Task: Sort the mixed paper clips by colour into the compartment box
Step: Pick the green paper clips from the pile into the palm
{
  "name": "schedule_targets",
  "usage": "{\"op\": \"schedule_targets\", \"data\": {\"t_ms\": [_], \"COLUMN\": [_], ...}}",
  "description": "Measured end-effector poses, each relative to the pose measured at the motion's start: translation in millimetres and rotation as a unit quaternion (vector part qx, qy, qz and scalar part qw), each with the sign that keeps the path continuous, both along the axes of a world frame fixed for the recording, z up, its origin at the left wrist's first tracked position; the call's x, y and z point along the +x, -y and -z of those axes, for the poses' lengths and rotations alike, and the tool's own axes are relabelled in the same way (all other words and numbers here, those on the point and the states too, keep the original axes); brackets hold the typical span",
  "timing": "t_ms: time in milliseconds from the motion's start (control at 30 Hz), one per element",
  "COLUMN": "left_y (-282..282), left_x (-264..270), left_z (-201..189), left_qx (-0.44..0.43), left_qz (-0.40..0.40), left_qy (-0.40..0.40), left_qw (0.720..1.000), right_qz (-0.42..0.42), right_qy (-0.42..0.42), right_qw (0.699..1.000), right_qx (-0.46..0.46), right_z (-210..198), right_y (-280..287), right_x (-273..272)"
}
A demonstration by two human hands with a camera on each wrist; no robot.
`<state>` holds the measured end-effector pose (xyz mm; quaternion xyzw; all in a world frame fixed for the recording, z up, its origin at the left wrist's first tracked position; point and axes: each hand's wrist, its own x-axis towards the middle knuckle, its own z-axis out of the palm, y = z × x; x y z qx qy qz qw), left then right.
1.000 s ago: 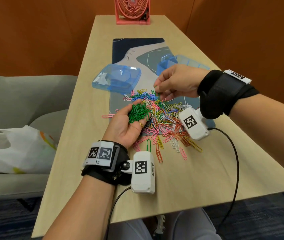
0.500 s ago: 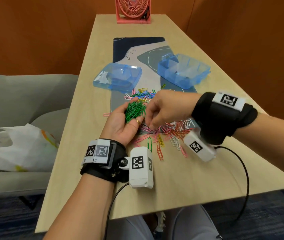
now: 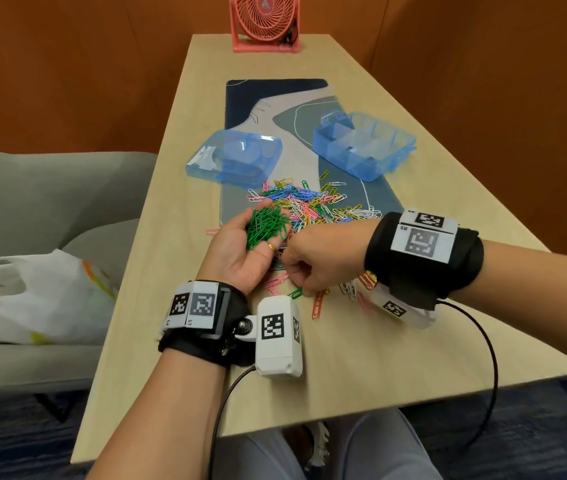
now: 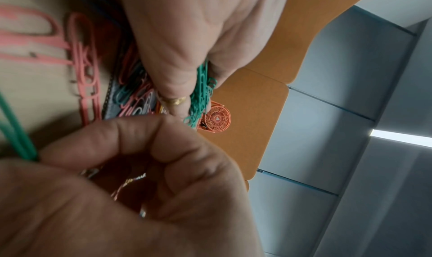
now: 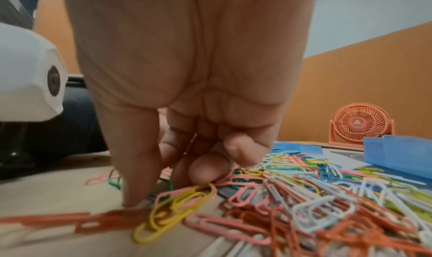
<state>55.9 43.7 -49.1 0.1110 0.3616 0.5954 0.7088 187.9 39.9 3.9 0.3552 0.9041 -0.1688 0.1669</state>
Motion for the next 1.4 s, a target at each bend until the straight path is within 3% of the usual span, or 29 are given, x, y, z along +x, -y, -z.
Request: {"op": "schedule_targets", "data": {"t_ms": [133, 333, 567, 833, 1133, 1400], "left_y": [0, 1, 0, -4, -2, -2], "left_x": [1, 2, 6, 6, 6, 7], "left_z": [1, 1, 0, 3, 1, 1], "left_qx": [0.013, -0.001, -0.001, 0.001, 0.004, 0.004], "left_qz": [0.020, 0.038, 0.017, 0.015, 0.014, 0.013], "left_qy": [-0.003, 0.008, 0.065, 0.063, 0.056, 0.054], "left_qw": [1.000, 0.999, 0.998, 0.998, 0.998, 0.998], "right_qz": [0.032, 0.123, 0.139, 0.281, 0.286, 0.264], "right_qy": [-0.045, -0.185, -0.223, -0.101, -0.032, -0.023], "right_qw": [0.998, 0.975, 0.962, 0.948, 0.953, 0.954], "right_qx": [-0.012, 0.002, 0.079, 0.114, 0.092, 0.140], "right_z": [-7, -34, -36, -12, -3, -4], "right_y": [-3, -29, -50, -89, -94, -92], "right_x": [3, 7, -2, 27, 27, 31]}}
